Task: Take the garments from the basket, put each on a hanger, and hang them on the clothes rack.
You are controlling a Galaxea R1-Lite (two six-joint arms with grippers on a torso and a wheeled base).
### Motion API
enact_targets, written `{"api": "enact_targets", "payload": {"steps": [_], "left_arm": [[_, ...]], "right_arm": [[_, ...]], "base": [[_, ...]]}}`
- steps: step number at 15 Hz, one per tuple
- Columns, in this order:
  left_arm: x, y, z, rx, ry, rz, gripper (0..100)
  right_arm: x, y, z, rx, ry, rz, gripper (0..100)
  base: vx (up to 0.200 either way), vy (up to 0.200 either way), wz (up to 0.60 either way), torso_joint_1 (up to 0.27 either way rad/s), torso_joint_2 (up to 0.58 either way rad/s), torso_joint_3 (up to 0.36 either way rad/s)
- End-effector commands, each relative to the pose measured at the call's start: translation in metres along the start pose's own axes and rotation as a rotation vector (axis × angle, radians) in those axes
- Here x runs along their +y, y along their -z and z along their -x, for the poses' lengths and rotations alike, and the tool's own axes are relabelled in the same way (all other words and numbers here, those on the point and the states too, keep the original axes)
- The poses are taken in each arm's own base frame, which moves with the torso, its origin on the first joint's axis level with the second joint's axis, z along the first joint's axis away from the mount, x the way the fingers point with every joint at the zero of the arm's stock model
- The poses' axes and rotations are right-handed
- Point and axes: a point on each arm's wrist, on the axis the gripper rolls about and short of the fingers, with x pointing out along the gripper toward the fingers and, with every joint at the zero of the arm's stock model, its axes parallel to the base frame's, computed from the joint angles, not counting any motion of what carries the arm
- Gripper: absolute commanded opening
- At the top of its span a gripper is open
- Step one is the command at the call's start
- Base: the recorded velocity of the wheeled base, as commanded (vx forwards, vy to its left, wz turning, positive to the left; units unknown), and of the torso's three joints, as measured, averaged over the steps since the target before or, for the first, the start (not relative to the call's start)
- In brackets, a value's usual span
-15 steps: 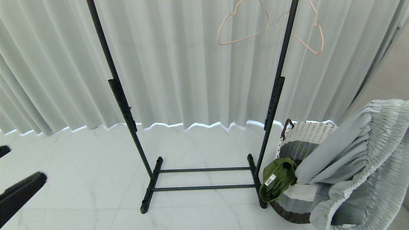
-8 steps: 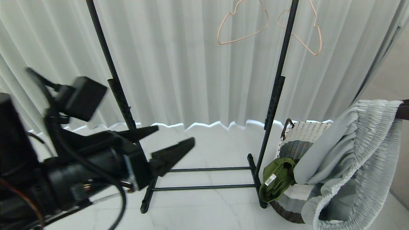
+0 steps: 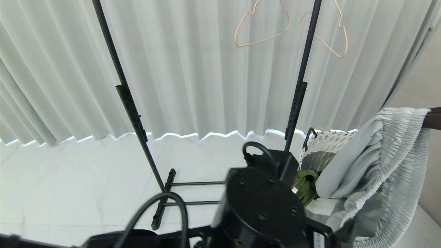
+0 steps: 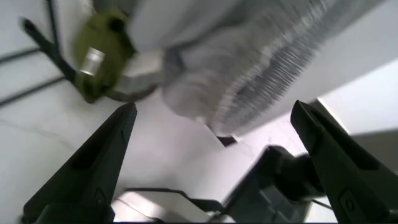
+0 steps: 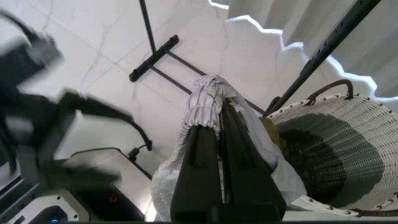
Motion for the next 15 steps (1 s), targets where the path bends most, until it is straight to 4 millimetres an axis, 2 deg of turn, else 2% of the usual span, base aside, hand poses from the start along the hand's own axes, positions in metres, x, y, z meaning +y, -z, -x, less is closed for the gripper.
{"api": "enact_targets", "payload": {"steps": [1, 3, 5, 9, 13, 14, 15], "left_arm": [[-0.017, 0.029, -0.035, 0.078, 0.020, -0.011, 100], [-0.023, 0.037, -0.056, 0.080, 0.006, 0.007, 100], [-0.015, 0.046, -0.074, 0.082, -0.053, 0.007, 100], [0.006, 0.052, -0.088, 0.097, -0.127, 0.014, 100], [0.010, 0.053, -0.088, 0.097, -0.143, 0.014, 100], [0.009, 0.053, -0.088, 0.097, -0.143, 0.015, 0], [0.009, 0.052, -0.087, 0.094, -0.143, 0.014, 0]], "right_arm": [[0.000, 0.002, -0.002, 0.009, -0.002, -0.001, 0], [0.000, 0.002, -0.002, 0.009, -0.002, -0.001, 0], [0.000, 0.002, 0.000, 0.004, -0.001, 0.000, 0], [0.001, 0.000, 0.002, -0.006, 0.000, 0.002, 0], [0.002, 0.001, 0.008, -0.017, 0.001, 0.004, 0], [0.002, 0.001, 0.009, -0.020, 0.003, 0.005, 0], [0.002, 0.001, 0.009, -0.020, 0.003, 0.006, 0]], "base": [[0.000, 0.000, 0.00, 0.000, 0.00, 0.000], [0.000, 0.000, 0.00, 0.000, 0.00, 0.000], [0.000, 0.000, 0.00, 0.000, 0.00, 0.000], [0.000, 0.000, 0.00, 0.000, 0.00, 0.000], [0.000, 0.000, 0.00, 0.000, 0.00, 0.000], [0.000, 0.000, 0.00, 0.000, 0.00, 0.000], [0.000, 0.000, 0.00, 0.000, 0.00, 0.000]]}}
